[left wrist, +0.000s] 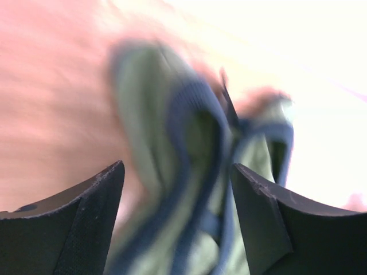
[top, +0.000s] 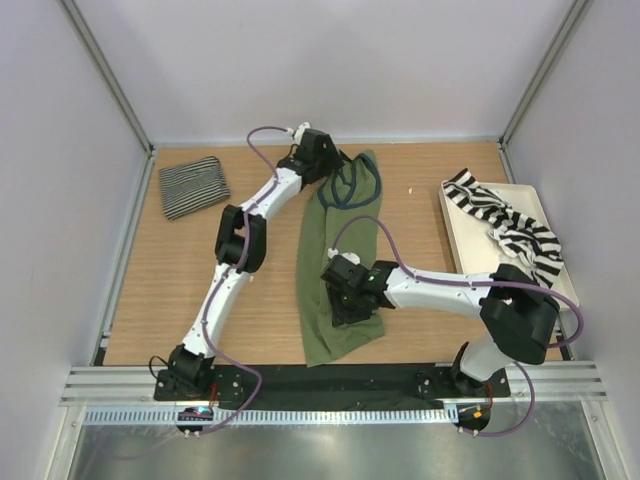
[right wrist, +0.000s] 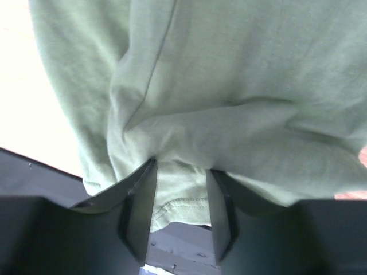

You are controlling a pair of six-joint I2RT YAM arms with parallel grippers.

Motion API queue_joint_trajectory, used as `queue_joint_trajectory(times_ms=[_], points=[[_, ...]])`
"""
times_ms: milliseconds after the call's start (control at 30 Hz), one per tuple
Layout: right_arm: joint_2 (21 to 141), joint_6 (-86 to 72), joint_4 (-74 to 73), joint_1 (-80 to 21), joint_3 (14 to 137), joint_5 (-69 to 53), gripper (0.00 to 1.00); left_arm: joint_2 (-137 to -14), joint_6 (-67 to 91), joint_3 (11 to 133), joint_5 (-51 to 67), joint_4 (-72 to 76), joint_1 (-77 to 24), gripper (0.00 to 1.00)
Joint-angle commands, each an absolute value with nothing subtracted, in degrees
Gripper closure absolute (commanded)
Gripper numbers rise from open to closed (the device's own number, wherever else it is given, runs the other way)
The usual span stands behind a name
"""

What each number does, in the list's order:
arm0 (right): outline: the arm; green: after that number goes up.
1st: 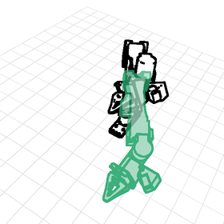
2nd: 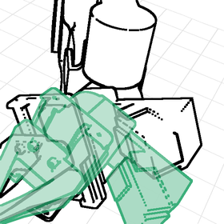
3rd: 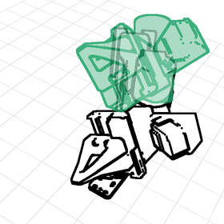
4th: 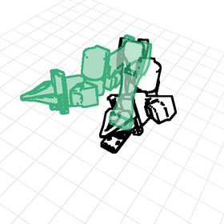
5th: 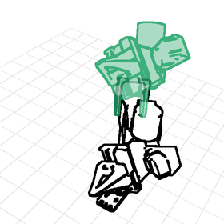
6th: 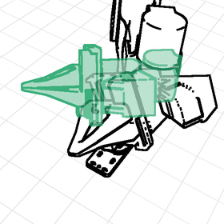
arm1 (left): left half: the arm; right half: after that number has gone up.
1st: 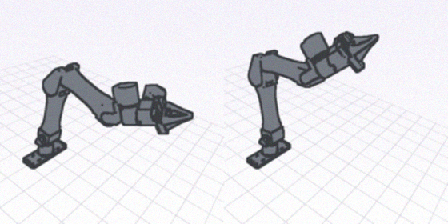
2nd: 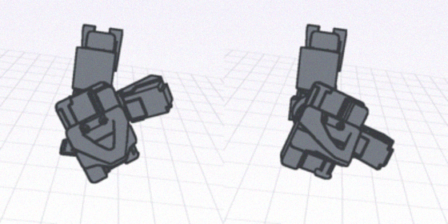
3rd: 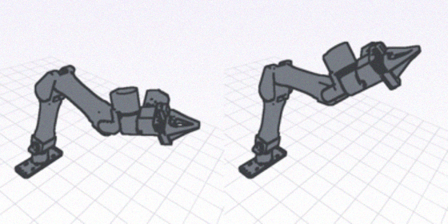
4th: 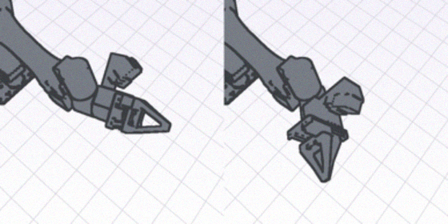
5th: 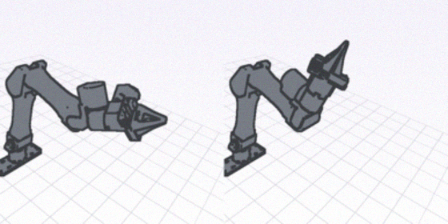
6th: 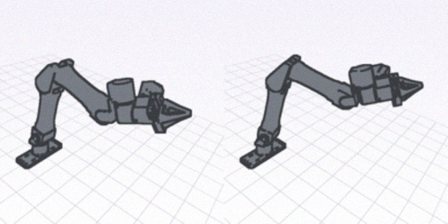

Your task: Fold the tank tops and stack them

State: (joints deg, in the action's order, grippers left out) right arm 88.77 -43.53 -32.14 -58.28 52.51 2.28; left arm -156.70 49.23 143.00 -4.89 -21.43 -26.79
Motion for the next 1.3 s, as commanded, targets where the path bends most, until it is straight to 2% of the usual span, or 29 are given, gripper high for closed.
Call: queue_joint_trajectory(times_ms=[0, 133, 267, 400, 567, 667, 800, 1000, 1267], points=[[84.48, -44.04, -32.17, -58.36, 54.75, 2.55, 0.53, -155.05, 44.83, 140.37, -5.45, -15.49, -22.77, 0.23], [80.34, -43.16, -35.76, -58.19, 57.90, 6.48, 0.44, -150.66, 41.05, 140.71, -5.45, -14.24, -20.92, 0.08], [80.07, -39.30, -39.46, -51.61, 61.69, 7.13, 0.46, -143.38, 36.13, 138.00, -5.27, -14.59, -20.83, 0.05], [80.07, -34.03, -33.69, -41.42, 61.61, 3.09, 0.50, -132.65, 35.07, 123.89, -4.49, -14.50, -20.92, 0.06], [83.74, -32.08, -23.76, -29.37, 62.75, -4.63, 0.50, -120.09, 35.32, 105.78, 3.59, -14.85, -20.74, 0.05], [88.22, -33.22, -19.26, -22.89, 63.63, -8.43, 0.50, -116.03, 37.44, 95.76, 6.67, -13.02, -20.83, 0.07], [96.49, -34.89, -12.33, -16.09, 65.83, -14.30, 0.49, -112.85, 37.88, 88.51, 8.35, -11.87, -20.92, 0.14], [109.92, -35.59, -9.59, -11.87, 75.21, -16.08, 0.48, -116.54, 38.14, 87.45, 11.42, -11.78, -20.92, 0.29], [119.17, -36.21, -8.18, -10.46, 82.61, -12.67, 0.48, -123.12, 39.02, 90.61, 13.53, -10.81, -20.92, 0.34]])
